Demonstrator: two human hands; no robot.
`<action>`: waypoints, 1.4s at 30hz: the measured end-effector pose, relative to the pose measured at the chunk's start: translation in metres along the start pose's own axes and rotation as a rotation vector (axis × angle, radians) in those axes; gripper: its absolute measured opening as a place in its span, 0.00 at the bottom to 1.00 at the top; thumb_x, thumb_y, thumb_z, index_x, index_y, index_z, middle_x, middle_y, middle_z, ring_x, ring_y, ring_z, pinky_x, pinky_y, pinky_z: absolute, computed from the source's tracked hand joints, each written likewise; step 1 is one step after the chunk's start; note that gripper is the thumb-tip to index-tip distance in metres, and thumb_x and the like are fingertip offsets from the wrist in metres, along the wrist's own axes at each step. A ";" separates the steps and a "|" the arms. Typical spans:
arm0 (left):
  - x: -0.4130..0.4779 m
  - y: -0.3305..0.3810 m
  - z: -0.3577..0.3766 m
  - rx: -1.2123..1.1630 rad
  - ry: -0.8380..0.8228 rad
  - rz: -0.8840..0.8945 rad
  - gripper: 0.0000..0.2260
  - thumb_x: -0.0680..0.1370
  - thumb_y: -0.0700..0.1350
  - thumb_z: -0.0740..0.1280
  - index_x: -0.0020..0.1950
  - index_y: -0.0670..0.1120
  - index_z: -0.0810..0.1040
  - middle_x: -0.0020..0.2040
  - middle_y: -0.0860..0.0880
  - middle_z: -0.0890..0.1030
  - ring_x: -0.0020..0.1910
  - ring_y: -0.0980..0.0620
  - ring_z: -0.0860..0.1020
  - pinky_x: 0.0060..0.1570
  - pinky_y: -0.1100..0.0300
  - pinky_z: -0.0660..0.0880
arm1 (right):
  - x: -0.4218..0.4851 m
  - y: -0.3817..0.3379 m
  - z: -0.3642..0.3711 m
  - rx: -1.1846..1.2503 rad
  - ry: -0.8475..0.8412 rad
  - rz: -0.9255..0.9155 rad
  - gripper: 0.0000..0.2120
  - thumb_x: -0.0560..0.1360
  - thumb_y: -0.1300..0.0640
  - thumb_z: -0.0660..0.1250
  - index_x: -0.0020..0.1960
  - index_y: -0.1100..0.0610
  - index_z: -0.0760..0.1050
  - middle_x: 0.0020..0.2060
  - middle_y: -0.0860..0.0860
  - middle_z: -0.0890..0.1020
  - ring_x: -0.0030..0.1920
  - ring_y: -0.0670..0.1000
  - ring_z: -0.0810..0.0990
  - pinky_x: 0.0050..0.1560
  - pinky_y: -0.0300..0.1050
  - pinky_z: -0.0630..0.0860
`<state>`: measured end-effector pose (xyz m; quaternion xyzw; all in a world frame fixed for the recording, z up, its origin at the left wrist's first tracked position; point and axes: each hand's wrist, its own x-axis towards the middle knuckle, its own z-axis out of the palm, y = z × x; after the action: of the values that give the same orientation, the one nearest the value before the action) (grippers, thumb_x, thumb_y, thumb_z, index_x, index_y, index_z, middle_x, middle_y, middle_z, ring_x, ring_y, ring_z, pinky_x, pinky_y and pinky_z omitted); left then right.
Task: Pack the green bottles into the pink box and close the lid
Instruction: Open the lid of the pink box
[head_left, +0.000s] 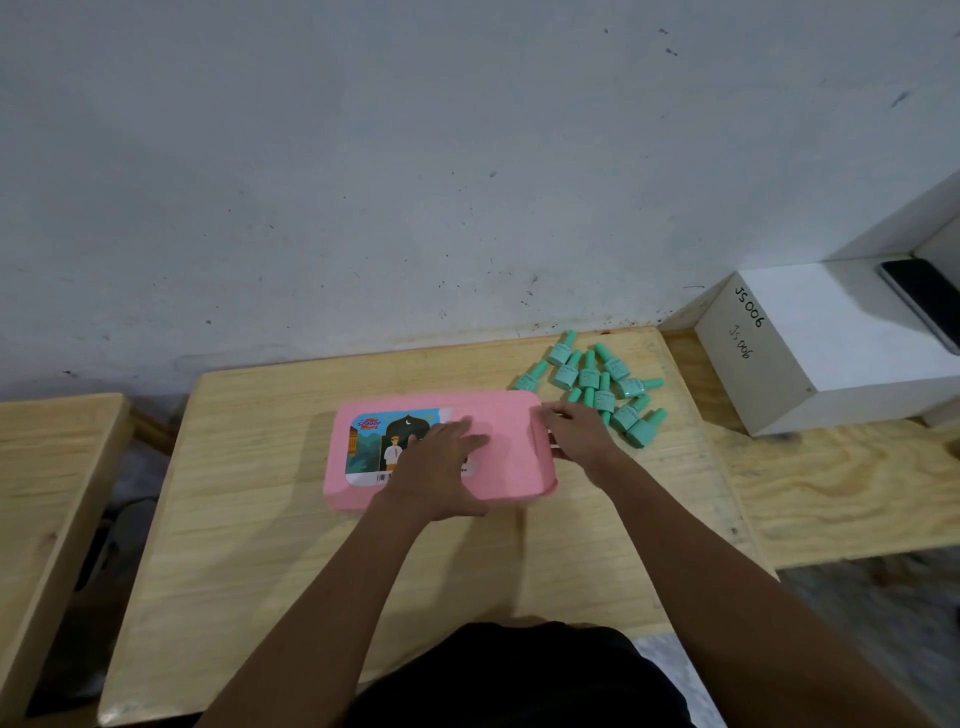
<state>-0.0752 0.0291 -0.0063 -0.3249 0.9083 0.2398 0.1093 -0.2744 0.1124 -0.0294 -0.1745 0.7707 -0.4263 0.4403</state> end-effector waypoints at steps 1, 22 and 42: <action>-0.001 0.001 0.001 0.020 0.003 0.003 0.42 0.65 0.61 0.74 0.75 0.55 0.61 0.79 0.52 0.55 0.77 0.50 0.54 0.73 0.38 0.53 | -0.002 0.005 -0.001 0.030 -0.007 0.003 0.10 0.79 0.55 0.65 0.58 0.58 0.78 0.52 0.54 0.82 0.51 0.53 0.82 0.49 0.47 0.81; -0.007 0.005 0.010 0.016 0.007 0.002 0.41 0.66 0.58 0.73 0.76 0.54 0.60 0.79 0.52 0.52 0.77 0.51 0.51 0.74 0.37 0.49 | 0.022 -0.020 -0.005 -0.115 -0.096 0.024 0.15 0.71 0.55 0.75 0.51 0.64 0.79 0.49 0.56 0.82 0.50 0.54 0.82 0.49 0.46 0.82; -0.016 -0.030 -0.011 -0.433 0.543 -0.271 0.29 0.71 0.60 0.70 0.69 0.51 0.71 0.71 0.49 0.70 0.72 0.50 0.66 0.70 0.52 0.64 | 0.048 -0.061 -0.001 -0.831 -0.247 -0.043 0.25 0.71 0.47 0.74 0.57 0.66 0.76 0.46 0.56 0.83 0.41 0.52 0.83 0.38 0.39 0.76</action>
<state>-0.0438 0.0119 -0.0023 -0.5093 0.7812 0.3150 -0.1762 -0.3083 0.0465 -0.0053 -0.4027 0.8145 -0.0648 0.4125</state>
